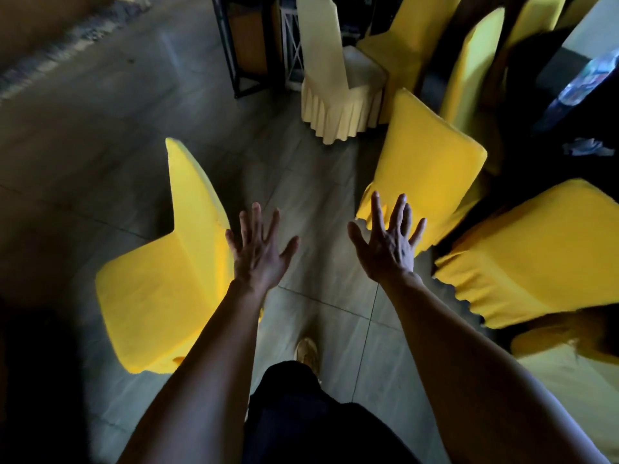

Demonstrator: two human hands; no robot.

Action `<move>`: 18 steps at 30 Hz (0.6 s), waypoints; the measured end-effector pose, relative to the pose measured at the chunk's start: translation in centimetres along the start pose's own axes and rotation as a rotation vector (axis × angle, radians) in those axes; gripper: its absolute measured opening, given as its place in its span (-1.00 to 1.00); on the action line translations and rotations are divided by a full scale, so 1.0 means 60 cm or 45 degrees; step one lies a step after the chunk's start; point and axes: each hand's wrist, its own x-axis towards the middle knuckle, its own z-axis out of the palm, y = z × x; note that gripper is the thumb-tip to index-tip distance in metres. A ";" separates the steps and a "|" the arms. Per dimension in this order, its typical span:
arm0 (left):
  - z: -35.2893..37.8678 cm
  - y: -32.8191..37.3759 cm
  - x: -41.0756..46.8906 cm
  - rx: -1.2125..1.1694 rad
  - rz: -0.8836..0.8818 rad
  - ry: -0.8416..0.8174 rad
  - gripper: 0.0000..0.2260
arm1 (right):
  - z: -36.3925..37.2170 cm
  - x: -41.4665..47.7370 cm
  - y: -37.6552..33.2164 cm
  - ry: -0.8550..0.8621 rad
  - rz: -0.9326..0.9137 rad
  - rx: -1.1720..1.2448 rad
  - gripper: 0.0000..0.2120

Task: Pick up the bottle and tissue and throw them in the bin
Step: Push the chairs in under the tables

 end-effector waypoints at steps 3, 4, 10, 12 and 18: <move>-0.020 0.020 0.080 0.032 -0.016 -0.036 -0.30 | -0.015 0.085 -0.008 0.006 -0.008 0.019 -0.24; -0.024 0.026 0.106 0.033 -0.025 -0.043 -0.30 | -0.020 0.112 -0.010 0.016 -0.014 0.023 -0.24; -0.037 0.065 0.235 0.030 -0.075 -0.060 -0.30 | -0.030 0.266 0.000 0.020 -0.072 0.037 -0.24; -0.032 0.076 0.277 0.057 -0.116 -0.066 -0.30 | -0.027 0.318 0.007 0.001 -0.102 0.028 -0.24; -0.020 0.121 0.402 -0.014 -0.323 -0.036 -0.29 | -0.026 0.507 0.012 0.030 -0.272 0.057 -0.24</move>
